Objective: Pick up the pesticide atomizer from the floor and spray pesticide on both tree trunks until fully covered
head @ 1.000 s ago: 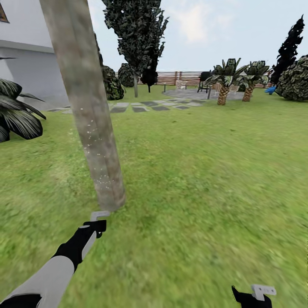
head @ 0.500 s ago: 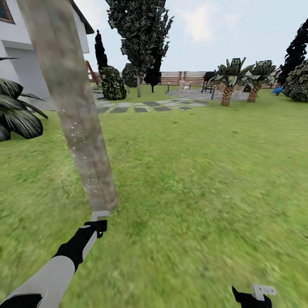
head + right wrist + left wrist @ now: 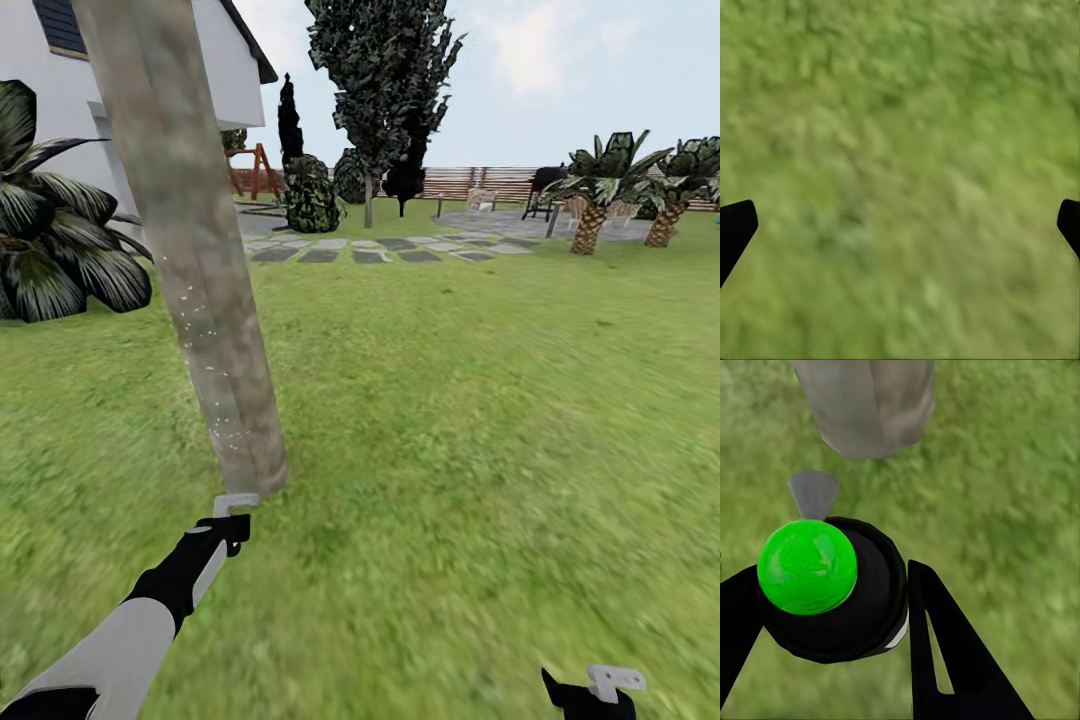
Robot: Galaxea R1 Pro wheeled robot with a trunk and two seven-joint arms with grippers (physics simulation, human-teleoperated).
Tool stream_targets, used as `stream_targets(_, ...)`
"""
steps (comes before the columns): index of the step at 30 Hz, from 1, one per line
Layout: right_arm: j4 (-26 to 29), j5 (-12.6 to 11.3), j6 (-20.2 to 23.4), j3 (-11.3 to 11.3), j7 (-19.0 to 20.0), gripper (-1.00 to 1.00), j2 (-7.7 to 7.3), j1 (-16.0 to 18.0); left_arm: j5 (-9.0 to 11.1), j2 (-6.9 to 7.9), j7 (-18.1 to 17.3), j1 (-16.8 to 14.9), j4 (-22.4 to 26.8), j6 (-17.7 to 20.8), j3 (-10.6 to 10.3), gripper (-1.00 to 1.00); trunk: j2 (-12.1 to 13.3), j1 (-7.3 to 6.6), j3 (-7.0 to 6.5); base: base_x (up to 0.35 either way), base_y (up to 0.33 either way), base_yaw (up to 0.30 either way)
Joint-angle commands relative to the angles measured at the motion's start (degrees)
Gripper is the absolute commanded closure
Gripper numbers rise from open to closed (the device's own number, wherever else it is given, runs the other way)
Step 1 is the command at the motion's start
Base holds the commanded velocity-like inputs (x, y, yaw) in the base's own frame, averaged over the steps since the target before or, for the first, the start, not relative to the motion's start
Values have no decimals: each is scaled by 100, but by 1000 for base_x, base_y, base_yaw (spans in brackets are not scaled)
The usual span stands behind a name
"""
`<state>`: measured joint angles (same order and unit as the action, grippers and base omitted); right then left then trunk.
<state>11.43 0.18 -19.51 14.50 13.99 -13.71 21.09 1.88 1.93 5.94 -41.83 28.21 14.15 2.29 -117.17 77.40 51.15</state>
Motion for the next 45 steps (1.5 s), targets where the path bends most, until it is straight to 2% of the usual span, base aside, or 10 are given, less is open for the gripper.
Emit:
stream_targets(1,0,0,0,0,1,-100,0,0,-3,0,3,0,1,0,-1,100,0,0,0,179,-299,203)
stream_targets(12,5,0,0,0,4,-100,0,0,-3,6,21,0,1,-8,-1,100,0,0,0,208,-278,21)
stream_targets(24,2,0,0,0,7,-100,0,0,-9,20,47,0,-20,-16,7,100,0,0,0,217,-270,260)
stream_targets(28,0,8,0,0,7,-100,0,0,4,4,498,0,-107,-17,12,100,0,0,0,178,-143,278)
stream_targets(30,0,9,0,-3,7,-100,0,0,10,1,574,0,-112,-32,10,100,0,0,0,31,-21,278)
stream_targets(36,0,9,0,0,7,-100,0,0,12,-9,548,0,-114,-45,8,100,0,0,0,41,-25,248)
stream_targets(45,0,9,0,0,7,-100,0,0,6,-61,548,0,-114,-44,8,100,0,0,0,120,-224,32)
